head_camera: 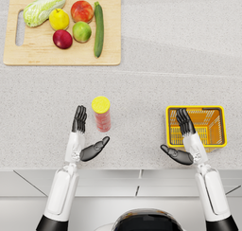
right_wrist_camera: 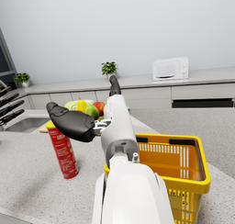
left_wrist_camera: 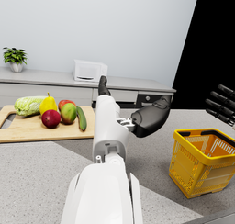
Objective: Pick up the red potato chip and place it into the yellow basket
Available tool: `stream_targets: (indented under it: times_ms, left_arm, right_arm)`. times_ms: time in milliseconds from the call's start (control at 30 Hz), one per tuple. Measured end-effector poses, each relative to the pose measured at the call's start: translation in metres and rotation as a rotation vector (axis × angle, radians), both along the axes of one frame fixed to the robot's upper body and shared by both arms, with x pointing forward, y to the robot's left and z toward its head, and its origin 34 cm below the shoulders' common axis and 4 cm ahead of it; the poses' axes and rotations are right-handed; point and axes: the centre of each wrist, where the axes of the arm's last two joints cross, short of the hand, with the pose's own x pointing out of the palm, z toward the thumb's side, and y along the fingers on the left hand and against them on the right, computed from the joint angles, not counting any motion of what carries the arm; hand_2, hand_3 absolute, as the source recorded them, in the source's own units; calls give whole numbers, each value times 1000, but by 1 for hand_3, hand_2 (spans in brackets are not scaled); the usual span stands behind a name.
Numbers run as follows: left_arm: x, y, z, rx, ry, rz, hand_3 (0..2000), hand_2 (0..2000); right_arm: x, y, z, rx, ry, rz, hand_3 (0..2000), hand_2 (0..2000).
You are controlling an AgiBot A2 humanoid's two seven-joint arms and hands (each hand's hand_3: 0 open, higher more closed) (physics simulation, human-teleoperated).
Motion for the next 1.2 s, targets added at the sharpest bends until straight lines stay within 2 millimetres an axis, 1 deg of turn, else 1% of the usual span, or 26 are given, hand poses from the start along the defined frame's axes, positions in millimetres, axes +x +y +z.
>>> stream_targets:
  times_ms: [400, 467, 533, 633, 667, 833, 900, 1067, 1200]
  left_arm:
    - [0, 0, 0, 0, 0, 0, 0, 0]
    - [1, -4, -3, -4, -46, -47, 0, 0]
    - [5, -6, -2, -19, -81, -63, 0, 0]
    - [18, -5, -1, -43, -96, -50, 0, 0]
    - [23, -5, -2, -51, -93, -44, 0, 0]
    - [48, -5, -17, 137, -72, 42, 0, 0]
    - [57, -5, -26, 185, -43, 61, 0, 0]
    - [84, -8, -53, 228, 82, 83, 0, 0]
    - [98, -12, -76, 245, 189, 83, 0, 0]
  right_arm:
    - [0, 0, 0, 0, 0, 0, 0, 0]
    - [0, 2, -3, 18, -9, -24, 0, 0]
    - [1, 4, -1, 51, -40, -61, 0, 0]
    - [8, -1, 7, 92, -82, -117, 0, 0]
    - [10, -3, 9, 62, -106, -147, 0, 0]
    - [15, -12, 16, -106, -204, -270, 0, 0]
    - [15, -14, 22, -144, -239, -300, 0, 0]
    - [12, -13, 33, -163, -296, -325, 0, 0]
    - [12, -12, 37, -155, -315, -330, 0, 0]
